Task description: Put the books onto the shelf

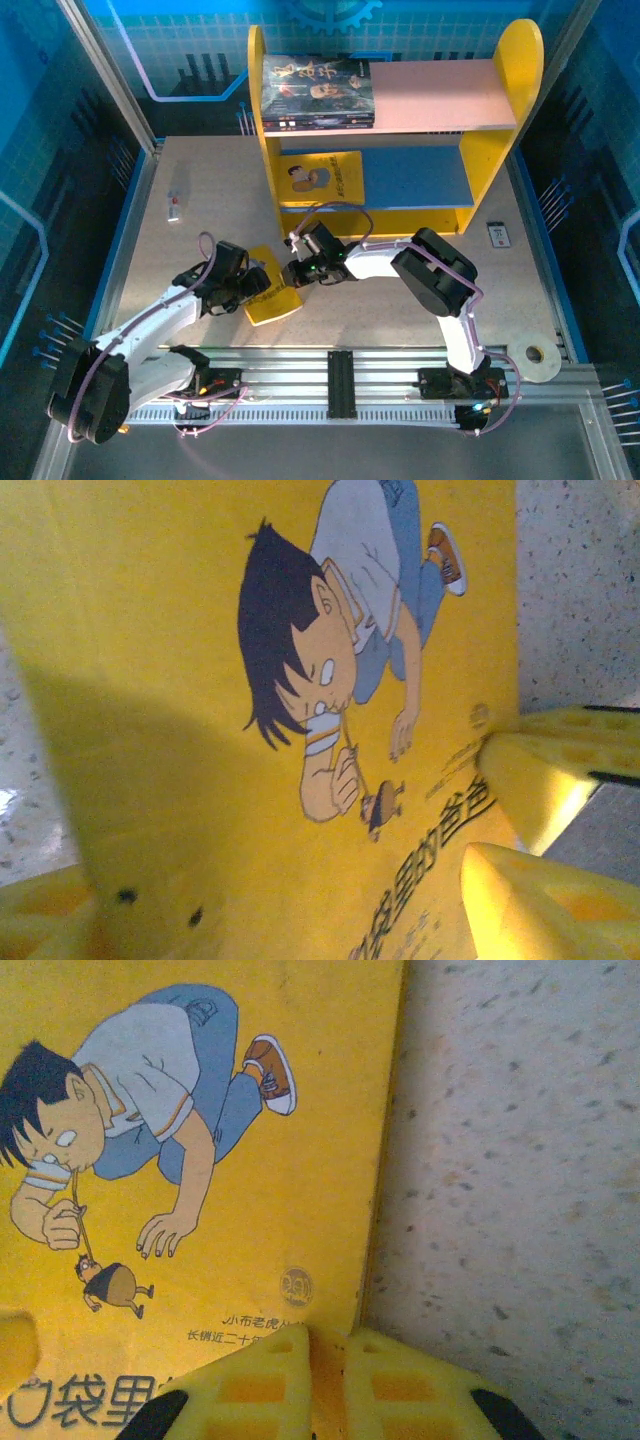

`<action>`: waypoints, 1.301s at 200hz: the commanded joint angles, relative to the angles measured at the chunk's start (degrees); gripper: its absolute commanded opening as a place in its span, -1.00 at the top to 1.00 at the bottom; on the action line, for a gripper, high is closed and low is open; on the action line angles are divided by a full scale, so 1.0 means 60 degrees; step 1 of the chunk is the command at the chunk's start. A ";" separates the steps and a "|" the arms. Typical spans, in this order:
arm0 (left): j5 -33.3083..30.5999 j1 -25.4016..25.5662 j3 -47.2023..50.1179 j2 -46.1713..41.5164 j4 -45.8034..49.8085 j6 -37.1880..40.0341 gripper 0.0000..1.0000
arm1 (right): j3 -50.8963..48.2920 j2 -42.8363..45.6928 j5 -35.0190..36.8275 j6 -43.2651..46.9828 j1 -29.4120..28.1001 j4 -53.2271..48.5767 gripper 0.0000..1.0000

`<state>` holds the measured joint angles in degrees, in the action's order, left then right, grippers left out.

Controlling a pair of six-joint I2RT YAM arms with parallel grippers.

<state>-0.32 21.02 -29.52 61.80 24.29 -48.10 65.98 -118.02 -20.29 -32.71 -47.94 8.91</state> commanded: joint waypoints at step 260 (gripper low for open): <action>-0.1207 0.3282 -0.4561 -0.0615 -0.1384 -0.0999 1.00 | -0.4764 0.9514 -0.1391 -0.0846 0.3191 -0.2719 0.46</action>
<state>-4.78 39.13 -53.08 55.68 22.94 -53.15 40.21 -68.10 -28.58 -35.70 -32.05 -2.57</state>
